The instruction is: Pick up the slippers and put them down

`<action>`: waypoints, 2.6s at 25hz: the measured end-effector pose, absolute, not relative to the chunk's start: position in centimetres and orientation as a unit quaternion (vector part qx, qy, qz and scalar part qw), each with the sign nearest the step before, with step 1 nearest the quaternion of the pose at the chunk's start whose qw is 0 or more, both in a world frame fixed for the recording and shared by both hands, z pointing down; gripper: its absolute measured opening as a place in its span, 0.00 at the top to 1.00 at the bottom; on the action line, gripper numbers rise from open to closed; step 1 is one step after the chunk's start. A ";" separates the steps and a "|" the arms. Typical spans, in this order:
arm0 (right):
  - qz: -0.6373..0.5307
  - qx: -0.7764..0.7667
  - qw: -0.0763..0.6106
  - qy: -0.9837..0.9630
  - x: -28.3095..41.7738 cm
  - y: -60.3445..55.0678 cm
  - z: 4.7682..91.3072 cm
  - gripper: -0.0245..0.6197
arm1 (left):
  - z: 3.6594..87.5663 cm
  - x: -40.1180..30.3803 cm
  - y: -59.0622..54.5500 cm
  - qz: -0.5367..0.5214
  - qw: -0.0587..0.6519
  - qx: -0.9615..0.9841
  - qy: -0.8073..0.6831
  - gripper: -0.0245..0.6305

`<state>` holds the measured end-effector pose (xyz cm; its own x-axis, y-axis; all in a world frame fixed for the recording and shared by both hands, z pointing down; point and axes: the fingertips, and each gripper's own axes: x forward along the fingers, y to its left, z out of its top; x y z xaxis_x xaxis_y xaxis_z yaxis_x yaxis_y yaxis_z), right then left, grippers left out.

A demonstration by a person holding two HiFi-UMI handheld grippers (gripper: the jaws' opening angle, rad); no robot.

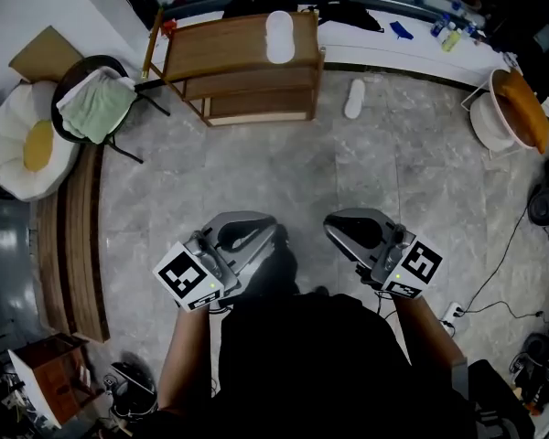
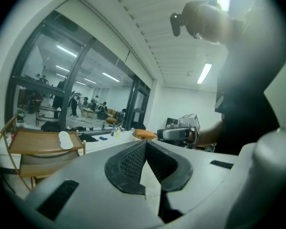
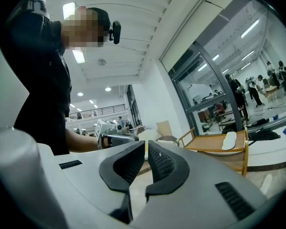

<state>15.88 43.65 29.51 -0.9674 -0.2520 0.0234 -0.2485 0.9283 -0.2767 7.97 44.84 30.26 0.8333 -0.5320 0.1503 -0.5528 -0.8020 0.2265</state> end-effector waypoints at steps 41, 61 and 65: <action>-0.340 -0.050 0.023 0.939 6.0 1.3 39.0 0.91 | 39.6 -1.9 3.1 0.079 0.240 0.920 -0.300 0.94; -0.625 -0.220 0.101 0.742 2.7 -8.1 62.5 0.68 | 57.1 -5.4 -3.3 0.102 0.274 0.933 -0.208 0.94; -0.648 -0.233 0.104 0.718 2.0 -8.9 64.9 0.65 | 59.5 -5.1 -3.7 0.096 0.267 0.937 -0.201 0.94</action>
<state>2.04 -8.88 64.92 -0.8698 -0.4691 0.1531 -0.1999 0.0514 -0.9785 -5.13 -3.66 59.48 0.9004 -0.3266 0.2873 -0.4290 -0.7761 0.4622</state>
